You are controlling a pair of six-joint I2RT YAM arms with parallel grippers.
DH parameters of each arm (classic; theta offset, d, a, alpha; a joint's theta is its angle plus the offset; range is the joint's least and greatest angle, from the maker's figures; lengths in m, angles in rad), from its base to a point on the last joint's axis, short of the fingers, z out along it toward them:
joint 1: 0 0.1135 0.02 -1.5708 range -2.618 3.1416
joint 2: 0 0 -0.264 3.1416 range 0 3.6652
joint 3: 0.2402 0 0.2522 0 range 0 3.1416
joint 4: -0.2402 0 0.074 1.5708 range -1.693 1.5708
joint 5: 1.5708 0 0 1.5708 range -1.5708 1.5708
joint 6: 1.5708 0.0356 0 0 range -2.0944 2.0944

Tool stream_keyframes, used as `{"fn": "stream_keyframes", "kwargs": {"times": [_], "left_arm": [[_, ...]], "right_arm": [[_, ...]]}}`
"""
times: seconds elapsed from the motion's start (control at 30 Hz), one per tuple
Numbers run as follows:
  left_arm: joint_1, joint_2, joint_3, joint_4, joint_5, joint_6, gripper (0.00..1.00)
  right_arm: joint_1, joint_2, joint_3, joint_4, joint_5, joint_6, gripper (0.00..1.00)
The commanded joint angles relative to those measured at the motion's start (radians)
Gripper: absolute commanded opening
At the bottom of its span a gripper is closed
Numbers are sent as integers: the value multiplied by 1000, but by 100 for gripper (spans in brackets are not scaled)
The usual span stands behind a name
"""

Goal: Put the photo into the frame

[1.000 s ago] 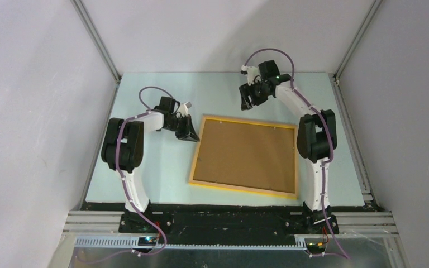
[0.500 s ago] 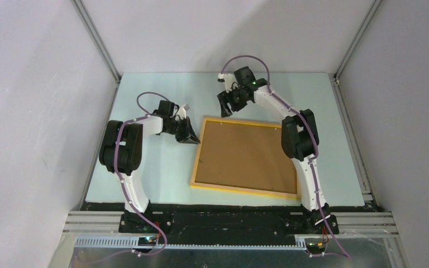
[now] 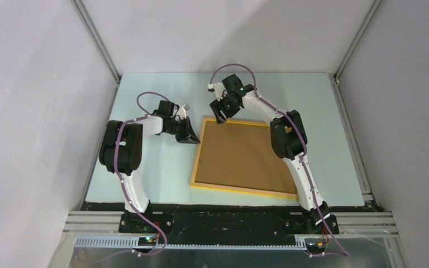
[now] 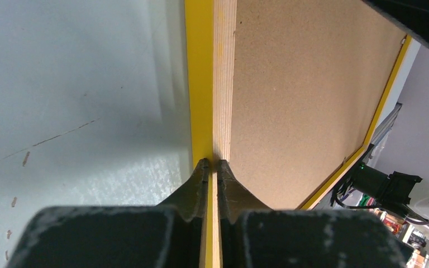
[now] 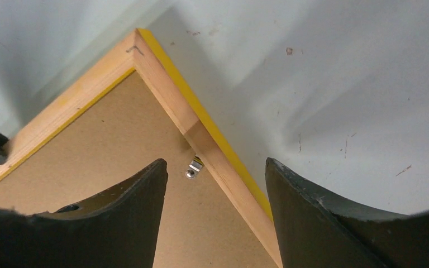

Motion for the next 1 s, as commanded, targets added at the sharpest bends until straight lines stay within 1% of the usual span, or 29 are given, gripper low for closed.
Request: {"fn": "stream_keyframes", "kwargs": {"times": [0.0,0.33,0.6,0.97], "left_arm": [[-27,42,-44,-68,-62,32,0],[-27,30,-44,-67,-67,36,0],[-25,24,-43,-68,-67,39,0],[-25,32,-41,-67,-70,41,0]], "right_arm": [[8,10,44,-14,47,-24,68],[8,18,35,-18,49,-13,65],[11,26,35,-14,70,2,61],[14,50,58,-13,100,47,61]]}}
